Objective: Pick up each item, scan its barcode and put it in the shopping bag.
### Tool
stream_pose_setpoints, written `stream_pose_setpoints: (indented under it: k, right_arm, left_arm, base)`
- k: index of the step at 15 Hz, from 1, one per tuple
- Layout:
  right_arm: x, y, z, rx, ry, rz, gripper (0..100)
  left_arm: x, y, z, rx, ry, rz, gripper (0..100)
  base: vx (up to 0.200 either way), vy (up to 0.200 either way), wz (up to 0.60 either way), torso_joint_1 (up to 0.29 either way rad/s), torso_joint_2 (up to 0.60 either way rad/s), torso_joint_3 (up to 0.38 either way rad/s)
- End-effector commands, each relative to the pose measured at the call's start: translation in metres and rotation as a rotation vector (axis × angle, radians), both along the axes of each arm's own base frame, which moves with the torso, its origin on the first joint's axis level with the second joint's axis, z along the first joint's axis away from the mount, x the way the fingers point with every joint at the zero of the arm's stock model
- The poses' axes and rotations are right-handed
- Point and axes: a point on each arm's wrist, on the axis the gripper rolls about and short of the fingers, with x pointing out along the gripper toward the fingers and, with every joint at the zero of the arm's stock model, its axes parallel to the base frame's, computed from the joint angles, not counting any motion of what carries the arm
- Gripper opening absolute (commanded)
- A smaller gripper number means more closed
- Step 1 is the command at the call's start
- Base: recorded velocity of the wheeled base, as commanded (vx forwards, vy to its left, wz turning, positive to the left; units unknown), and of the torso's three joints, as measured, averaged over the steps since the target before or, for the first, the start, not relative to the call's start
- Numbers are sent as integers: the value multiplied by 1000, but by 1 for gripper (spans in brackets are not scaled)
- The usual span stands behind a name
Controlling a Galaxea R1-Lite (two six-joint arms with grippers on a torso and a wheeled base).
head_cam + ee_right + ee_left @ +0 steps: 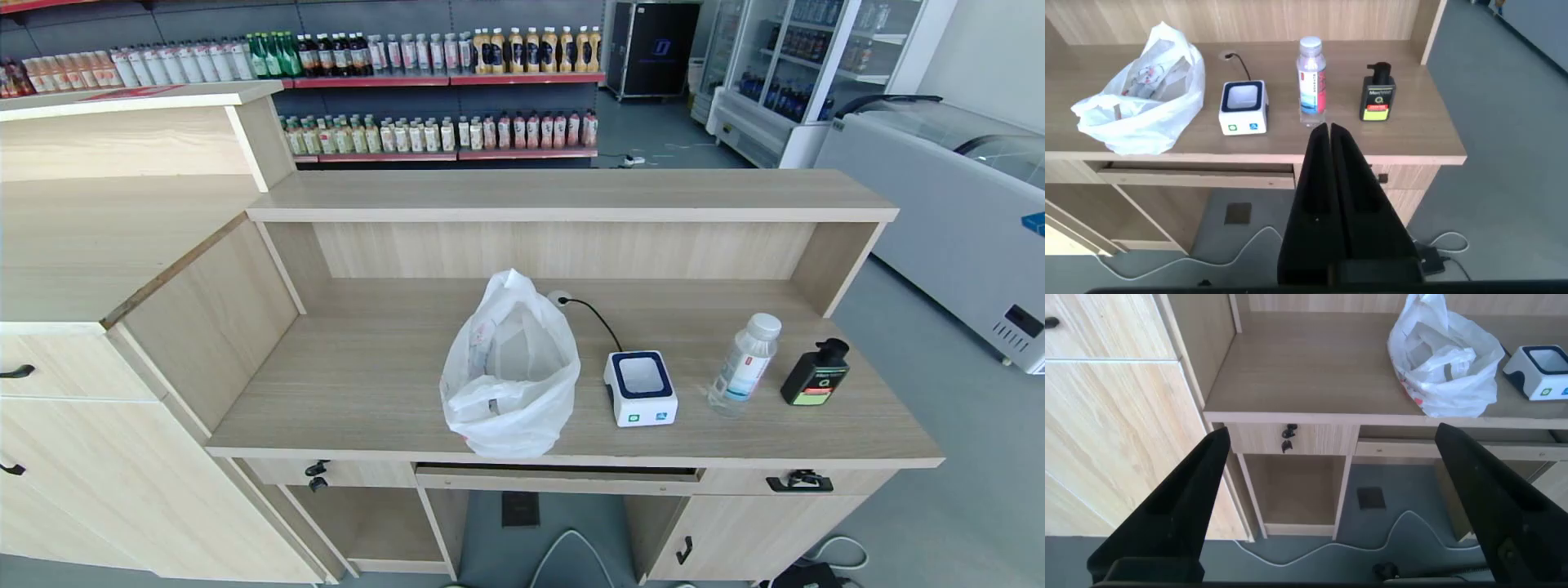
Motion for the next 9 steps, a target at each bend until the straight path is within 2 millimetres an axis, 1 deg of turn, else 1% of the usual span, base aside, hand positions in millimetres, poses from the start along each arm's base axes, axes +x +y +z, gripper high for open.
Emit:
stream_pose_setpoints:
  k: [1,3,4,5,6,7,8,9]
  right_arm:
    - [73,2,72,-29,96,-1,0]
    - [92,2,66,-39,119,6,0]
    - [113,2,60,-36,159,9,100]
    - [129,1,52,-23,210,-9,100]
    - [137,-1,50,-13,226,-26,100]
    - [171,-5,36,1,279,-28,100]
    - [192,-6,28,3,279,-19,100]
    - [207,-7,17,6,287,-2,100]
  left_arm:
    - [0,0,0,0,1,0,100]
    - [0,0,0,0,0,0,100]
    - [0,0,0,0,0,0,100]
    - [0,0,0,0,1,0,100]
    - [0,0,0,0,0,-1,100]
    - [0,0,0,0,1,0,100]
    - [0,0,0,0,0,-1,100]
    - [0,0,0,0,1,0,100]
  base:
    - [0,0,0,0,0,0]
    - [0,0,0,0,0,0]
    - [0,0,0,0,0,0]
    - [0,0,0,0,0,0]
    - [0,0,0,0,0,0]
    - [0,0,0,0,0,0]
    - [0,0,0,0,0,0]
    - [0,0,0,0,0,0]
